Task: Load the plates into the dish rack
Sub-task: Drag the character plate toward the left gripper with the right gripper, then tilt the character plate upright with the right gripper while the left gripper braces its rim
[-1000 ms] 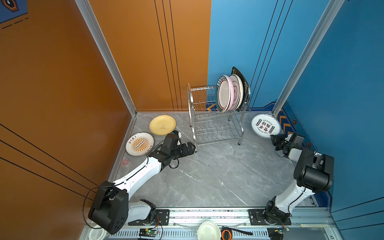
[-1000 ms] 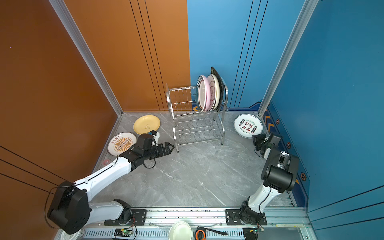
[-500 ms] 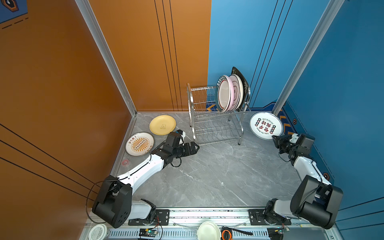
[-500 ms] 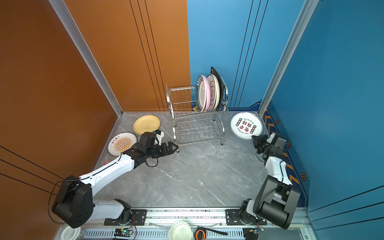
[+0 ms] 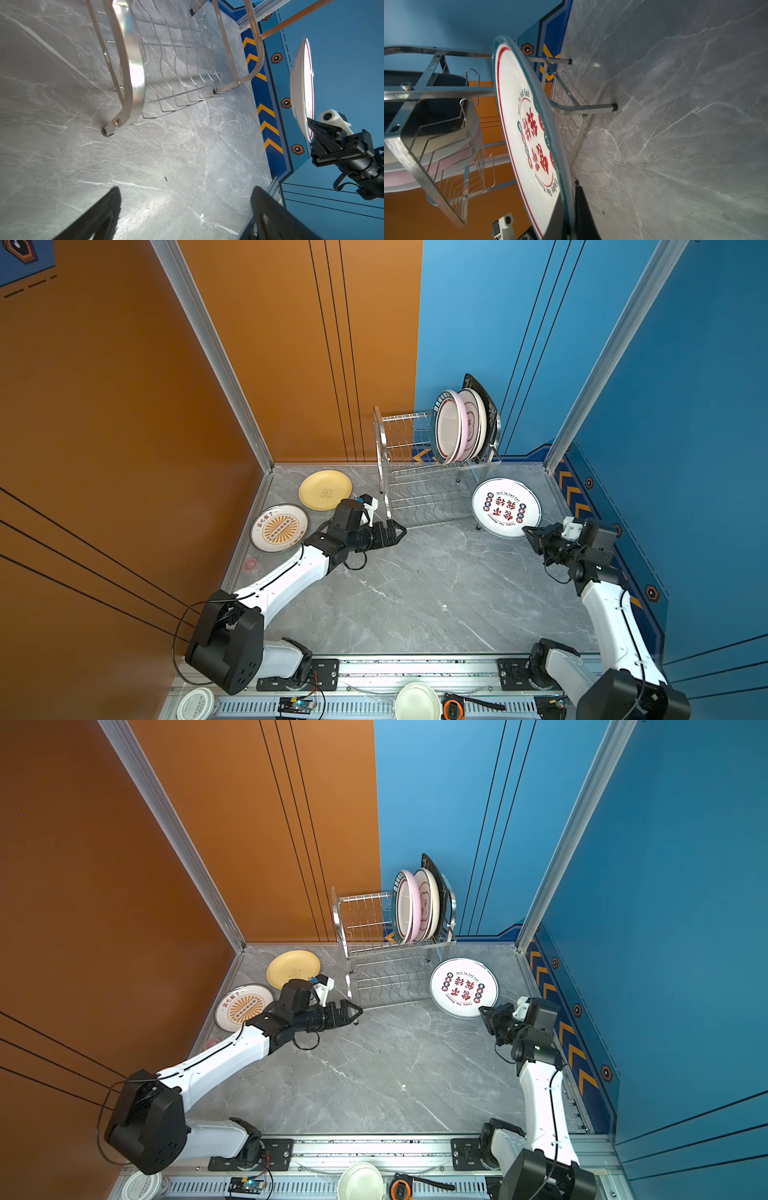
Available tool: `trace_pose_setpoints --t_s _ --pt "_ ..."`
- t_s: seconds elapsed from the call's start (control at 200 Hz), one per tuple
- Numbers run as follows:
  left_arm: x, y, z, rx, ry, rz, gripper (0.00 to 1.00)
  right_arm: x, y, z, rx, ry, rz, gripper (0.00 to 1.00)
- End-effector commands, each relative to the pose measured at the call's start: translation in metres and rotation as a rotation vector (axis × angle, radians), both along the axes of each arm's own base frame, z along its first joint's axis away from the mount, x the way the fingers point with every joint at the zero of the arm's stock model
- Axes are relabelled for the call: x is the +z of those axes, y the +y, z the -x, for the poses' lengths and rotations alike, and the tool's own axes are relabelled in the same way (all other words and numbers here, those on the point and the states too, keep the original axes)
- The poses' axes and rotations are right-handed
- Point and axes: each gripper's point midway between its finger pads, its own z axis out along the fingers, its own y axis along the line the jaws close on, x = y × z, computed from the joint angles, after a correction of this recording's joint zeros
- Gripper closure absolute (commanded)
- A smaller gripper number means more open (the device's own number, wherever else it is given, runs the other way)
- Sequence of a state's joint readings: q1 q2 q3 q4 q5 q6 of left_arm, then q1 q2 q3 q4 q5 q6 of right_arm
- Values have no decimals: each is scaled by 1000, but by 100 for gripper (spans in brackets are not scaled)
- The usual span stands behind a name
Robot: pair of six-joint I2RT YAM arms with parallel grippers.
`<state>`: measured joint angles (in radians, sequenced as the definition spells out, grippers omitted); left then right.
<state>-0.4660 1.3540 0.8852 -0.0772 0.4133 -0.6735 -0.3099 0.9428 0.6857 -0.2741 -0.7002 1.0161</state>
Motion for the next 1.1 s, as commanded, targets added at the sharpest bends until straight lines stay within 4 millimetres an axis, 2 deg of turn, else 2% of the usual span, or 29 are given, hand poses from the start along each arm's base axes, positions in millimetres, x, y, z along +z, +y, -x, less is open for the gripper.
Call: trace_pose_setpoints --t_s 0.0,0.145,0.36,0.49,0.781,0.856,0.876,1.096 --pt "21 -14 4 -78 -36 54 2 1 21 18 63 10 25 100" --pt "34 -24 7 -120 -44 122 2 7 52 32 165 -3 62 100" --pt "60 -38 14 -197 -51 238 2 21 93 36 313 -52 111 100" --pt "63 -43 19 -229 -28 278 0 29 118 36 395 -82 119 100" --pt "63 -45 20 -236 4 318 9 43 168 34 560 -138 132 100" --pt "65 -43 17 -224 0 326 13 45 178 34 605 -145 132 100" --pt "67 -43 17 -222 0 331 18 44 180 35 614 -143 134 100" --pt "67 -35 15 -200 4 346 40 47 195 36 690 -152 137 100"
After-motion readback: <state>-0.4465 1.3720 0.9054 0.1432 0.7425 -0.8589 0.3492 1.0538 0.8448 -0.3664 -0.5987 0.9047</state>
